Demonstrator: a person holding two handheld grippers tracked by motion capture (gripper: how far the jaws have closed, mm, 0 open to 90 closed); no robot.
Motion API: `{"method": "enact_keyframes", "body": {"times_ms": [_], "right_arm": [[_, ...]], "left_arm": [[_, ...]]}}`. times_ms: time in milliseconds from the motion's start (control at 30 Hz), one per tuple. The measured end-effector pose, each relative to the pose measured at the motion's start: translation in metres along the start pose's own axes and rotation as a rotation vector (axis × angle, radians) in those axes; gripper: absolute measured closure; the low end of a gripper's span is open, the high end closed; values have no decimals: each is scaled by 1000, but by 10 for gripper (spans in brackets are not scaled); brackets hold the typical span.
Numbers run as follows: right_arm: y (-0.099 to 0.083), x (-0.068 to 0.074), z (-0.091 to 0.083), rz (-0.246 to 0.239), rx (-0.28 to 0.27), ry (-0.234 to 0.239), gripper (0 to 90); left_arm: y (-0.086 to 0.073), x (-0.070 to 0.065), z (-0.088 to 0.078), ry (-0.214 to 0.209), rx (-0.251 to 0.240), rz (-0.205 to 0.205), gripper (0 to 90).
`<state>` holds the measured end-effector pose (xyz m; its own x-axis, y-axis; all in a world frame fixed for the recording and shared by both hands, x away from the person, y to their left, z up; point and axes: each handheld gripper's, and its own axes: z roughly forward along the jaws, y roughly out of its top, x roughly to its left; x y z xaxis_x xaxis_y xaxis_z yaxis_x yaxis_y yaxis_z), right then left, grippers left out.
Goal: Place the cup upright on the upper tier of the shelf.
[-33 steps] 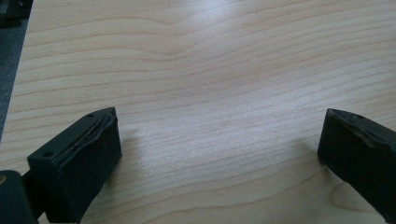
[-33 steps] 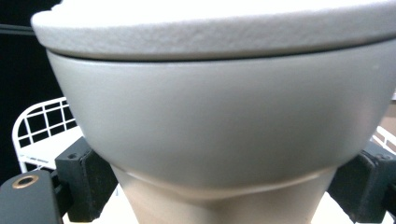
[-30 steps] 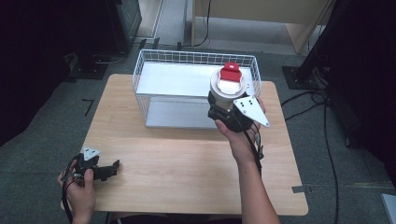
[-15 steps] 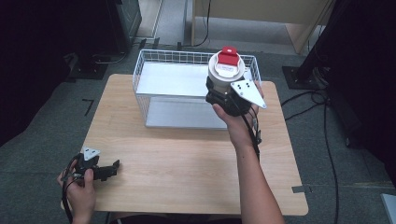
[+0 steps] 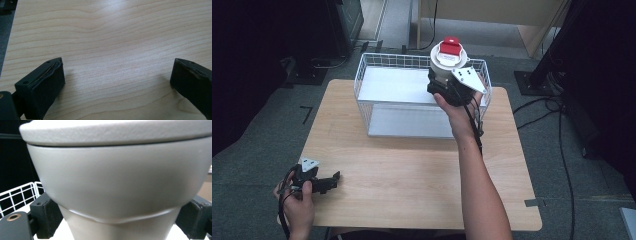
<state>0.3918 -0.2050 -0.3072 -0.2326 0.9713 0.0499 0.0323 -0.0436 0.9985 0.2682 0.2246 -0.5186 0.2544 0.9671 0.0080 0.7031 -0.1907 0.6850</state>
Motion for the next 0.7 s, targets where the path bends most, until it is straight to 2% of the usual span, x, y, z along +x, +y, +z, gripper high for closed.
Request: {"method": "enact_keyframes", "body": {"times_ms": [300,567,700], "right_arm": [[-6,2,25,1,37,-4,97],[-11,1,37,1,64,-13,97],[-11,-1,40,19,71,-11,97]], "left_arm": [[0,0,0,0,2,2,0],[0,0,0,0,2,1,0],[0,0,0,0,2,2,0]]}}
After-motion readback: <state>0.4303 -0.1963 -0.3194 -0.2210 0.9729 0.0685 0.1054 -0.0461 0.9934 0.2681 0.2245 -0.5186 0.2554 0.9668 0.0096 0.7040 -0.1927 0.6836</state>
